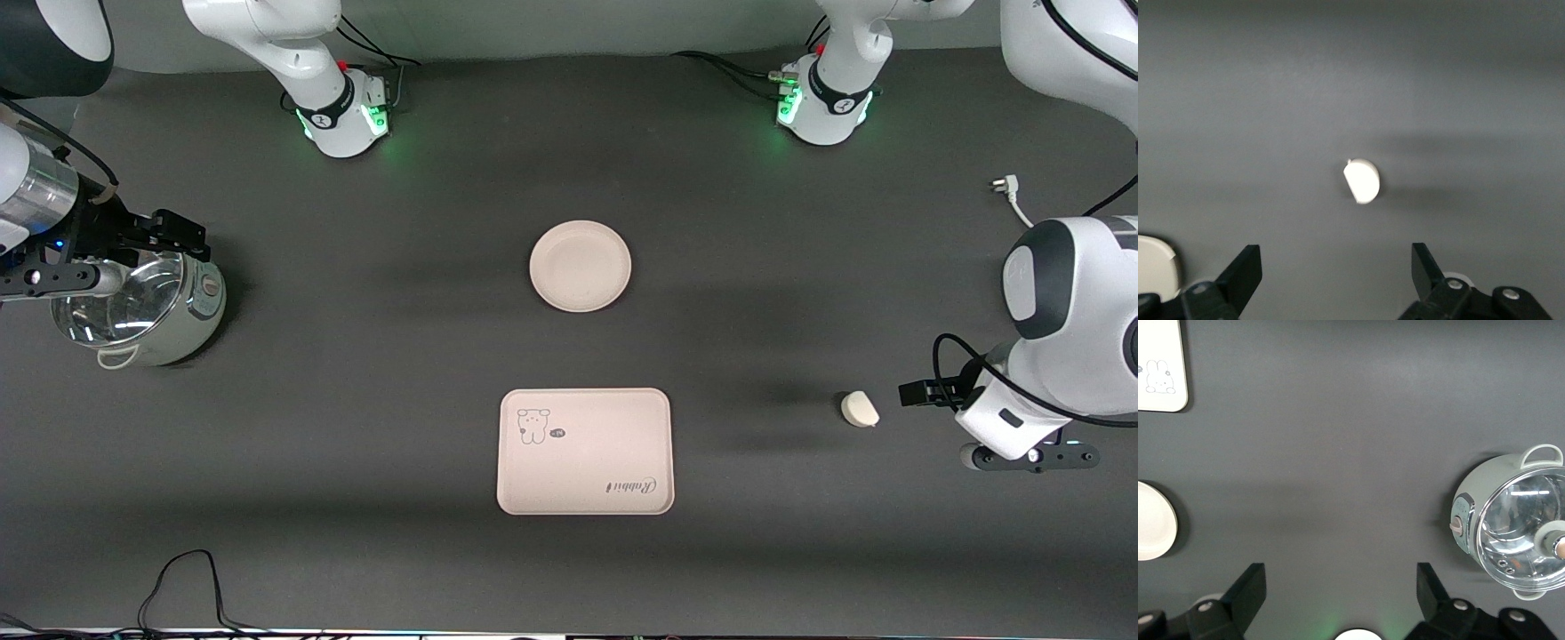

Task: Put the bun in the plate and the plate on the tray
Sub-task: 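Reach the left gripper down to the white bun and close on it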

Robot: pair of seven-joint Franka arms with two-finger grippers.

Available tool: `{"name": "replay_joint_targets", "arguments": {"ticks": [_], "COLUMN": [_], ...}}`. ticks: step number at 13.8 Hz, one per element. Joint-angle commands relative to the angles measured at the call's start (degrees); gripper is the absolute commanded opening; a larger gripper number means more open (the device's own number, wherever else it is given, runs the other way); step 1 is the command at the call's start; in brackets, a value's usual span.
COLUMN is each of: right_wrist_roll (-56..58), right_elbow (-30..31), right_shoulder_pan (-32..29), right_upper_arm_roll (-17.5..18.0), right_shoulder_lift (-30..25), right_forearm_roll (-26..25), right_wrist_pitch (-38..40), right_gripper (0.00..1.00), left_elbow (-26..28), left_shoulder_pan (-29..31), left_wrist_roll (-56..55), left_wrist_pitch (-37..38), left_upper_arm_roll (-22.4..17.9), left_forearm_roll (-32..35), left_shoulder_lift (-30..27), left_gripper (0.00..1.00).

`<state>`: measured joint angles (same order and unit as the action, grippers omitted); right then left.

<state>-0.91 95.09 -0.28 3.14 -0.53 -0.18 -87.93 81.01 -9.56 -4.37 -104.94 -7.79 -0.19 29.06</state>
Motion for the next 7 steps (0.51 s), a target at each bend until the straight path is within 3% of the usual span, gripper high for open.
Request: {"name": "replay_joint_targets", "arguments": {"ticks": [1,7], "right_wrist_roll": [-0.23,-0.76], "right_elbow": [-0.34,-0.08], "right_shoulder_pan": [0.19,0.19], "right_upper_arm_roll": [0.37,0.2], "right_shoulder_lift": [0.53,0.44], "right_forearm_roll": [0.36,0.45], "right_wrist_pitch": [-0.23,-0.14], "right_gripper": [1.0,1.0], "left_elbow": [3.63,5.81], "left_shoulder_pan": [0.07,-0.37], "left_wrist_roll": [-0.2,-0.2], "left_wrist_pitch": [-11.14,-16.87], "left_upper_arm_roll": [-0.38,-0.38], "left_forearm_roll": [-2.17,-4.9], "left_shoulder_lift": [9.14,12.6], "left_gripper": [1.0,1.0]}}
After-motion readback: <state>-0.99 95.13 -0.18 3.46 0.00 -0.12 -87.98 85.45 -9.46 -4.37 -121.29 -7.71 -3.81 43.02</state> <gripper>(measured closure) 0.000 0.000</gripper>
